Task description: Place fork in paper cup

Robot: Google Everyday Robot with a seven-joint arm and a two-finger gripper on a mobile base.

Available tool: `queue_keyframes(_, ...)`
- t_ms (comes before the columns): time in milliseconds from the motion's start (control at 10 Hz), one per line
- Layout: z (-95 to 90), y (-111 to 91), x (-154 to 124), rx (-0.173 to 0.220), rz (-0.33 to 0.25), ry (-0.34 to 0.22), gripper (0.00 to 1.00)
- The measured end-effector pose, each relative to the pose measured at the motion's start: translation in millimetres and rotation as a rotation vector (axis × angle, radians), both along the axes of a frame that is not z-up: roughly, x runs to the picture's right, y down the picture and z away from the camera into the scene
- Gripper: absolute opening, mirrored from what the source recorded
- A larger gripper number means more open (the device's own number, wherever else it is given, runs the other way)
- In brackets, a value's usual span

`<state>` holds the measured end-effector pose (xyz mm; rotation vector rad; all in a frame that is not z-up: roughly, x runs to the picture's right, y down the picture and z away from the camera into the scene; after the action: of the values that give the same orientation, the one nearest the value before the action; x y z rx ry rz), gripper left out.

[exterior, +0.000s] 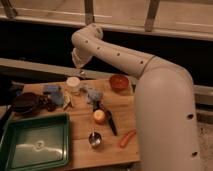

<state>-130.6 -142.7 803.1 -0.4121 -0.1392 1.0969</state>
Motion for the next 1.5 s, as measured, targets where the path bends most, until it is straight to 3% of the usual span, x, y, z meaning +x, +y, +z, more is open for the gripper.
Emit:
queue_keyframes(400,24.2,-15,-27,-0.005,-0.007,-0.034,0.00)
queue_keyframes(900,73.6,10,-75,-0.088,-0.086,-0.078,0.00)
queue_keyframes(1200,92.7,11,-82,-0.097,-0.098,-0.082,0.00)
queue_keyframes(1500,111.0,4,-73,-0.088,-0.056,-0.094,0.00)
